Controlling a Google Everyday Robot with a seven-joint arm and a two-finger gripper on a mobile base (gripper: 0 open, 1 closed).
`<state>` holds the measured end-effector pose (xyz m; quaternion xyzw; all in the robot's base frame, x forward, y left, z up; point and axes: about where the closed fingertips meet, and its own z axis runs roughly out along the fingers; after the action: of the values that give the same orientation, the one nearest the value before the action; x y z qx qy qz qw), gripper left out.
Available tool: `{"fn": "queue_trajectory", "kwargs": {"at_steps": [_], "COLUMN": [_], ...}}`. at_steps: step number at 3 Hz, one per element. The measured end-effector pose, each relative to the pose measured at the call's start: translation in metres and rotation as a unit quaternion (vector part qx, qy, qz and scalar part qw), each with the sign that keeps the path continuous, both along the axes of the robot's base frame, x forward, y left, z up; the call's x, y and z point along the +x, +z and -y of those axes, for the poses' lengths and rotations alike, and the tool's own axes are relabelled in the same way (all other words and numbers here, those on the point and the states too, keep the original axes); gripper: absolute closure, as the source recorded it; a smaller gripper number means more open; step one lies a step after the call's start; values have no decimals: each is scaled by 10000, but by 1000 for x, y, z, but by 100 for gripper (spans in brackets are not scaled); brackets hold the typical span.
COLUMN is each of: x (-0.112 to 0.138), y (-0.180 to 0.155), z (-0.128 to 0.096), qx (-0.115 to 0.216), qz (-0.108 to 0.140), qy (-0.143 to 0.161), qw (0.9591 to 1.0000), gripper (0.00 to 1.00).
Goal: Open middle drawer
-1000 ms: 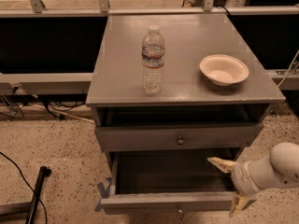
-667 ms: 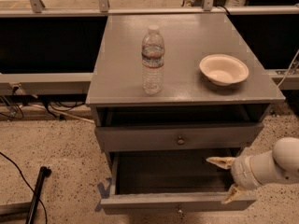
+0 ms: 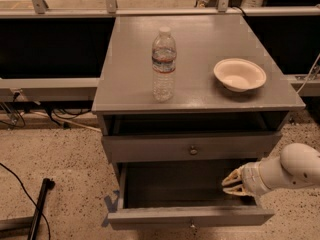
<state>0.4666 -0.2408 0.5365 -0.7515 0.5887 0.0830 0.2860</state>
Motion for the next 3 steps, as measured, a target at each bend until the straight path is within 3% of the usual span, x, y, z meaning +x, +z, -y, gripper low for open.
{"fn": "queue_trajectory", "kwargs": {"at_steps": [1,2,3], "x": [17,28,34], "y": [-30,-65,-103], "z": [5,9,14], "qx": [0,-145,-214], "qz": [-195,-446,-781], "qy": [-224,-404,-552], "qw": [9996,9981,9952], "gripper": [88,100,100]}}
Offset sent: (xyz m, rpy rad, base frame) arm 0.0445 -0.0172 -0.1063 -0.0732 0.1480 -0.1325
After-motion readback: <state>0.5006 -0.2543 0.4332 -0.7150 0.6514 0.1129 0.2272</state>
